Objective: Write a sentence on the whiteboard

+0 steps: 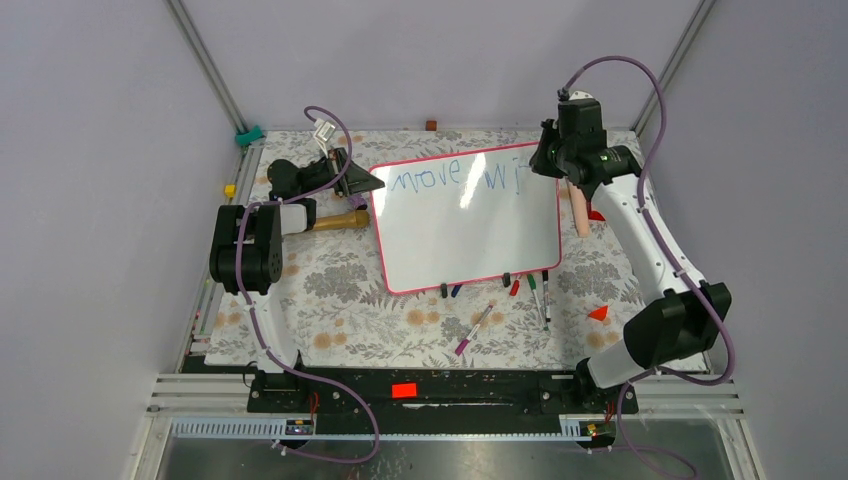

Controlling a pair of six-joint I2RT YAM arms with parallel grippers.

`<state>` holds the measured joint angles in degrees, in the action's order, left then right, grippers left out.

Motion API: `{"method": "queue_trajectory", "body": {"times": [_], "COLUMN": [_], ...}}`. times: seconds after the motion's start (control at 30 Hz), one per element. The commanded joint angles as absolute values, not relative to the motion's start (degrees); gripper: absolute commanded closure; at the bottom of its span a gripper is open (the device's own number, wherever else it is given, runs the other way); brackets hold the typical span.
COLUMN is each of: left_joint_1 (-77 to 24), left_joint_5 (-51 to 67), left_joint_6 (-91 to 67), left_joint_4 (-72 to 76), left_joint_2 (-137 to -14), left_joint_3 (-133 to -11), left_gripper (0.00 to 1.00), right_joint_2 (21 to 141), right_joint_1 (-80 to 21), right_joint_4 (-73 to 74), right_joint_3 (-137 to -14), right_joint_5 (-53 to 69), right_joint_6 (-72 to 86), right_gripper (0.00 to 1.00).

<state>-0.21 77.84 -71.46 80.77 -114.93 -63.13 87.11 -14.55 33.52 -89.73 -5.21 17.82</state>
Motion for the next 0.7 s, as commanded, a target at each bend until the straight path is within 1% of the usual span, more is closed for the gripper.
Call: {"method": "queue_trajectory", "body": {"times": [0.0,0.2,0.5,0.67], "left_joint_1": [0.0,-0.1,0.0,0.0], "left_joint_5": [79.5,79.7,79.8,79.8], "left_joint_6": [-72.6,-72.7,-72.7,-72.6], "left_joint_4": [84.6,84.6,84.6,84.7], "left_joint_2": [-113.1,-113.2,-113.3,-113.2], "left_joint_3": [-63.6,-64.0,-64.1,-63.8], "left_gripper": [1.0,1.0,1.0,1.0], "right_joint_2": [88.6,88.9,84.4,83.8], "right_joint_1": [-14.2,-14.2,-14.2,-14.2], "right_joint_4": [31.6,33.1,33.2,33.2], "right_joint_3": [-92.1,-89.9,-81.4,-80.6], "right_joint_5": [-3.7,-3.0,-2.4,-3.5], "right_joint_6": [17.4,18.1,18.5,18.3], "right_gripper": [1.0,1.0,1.0,1.0]}}
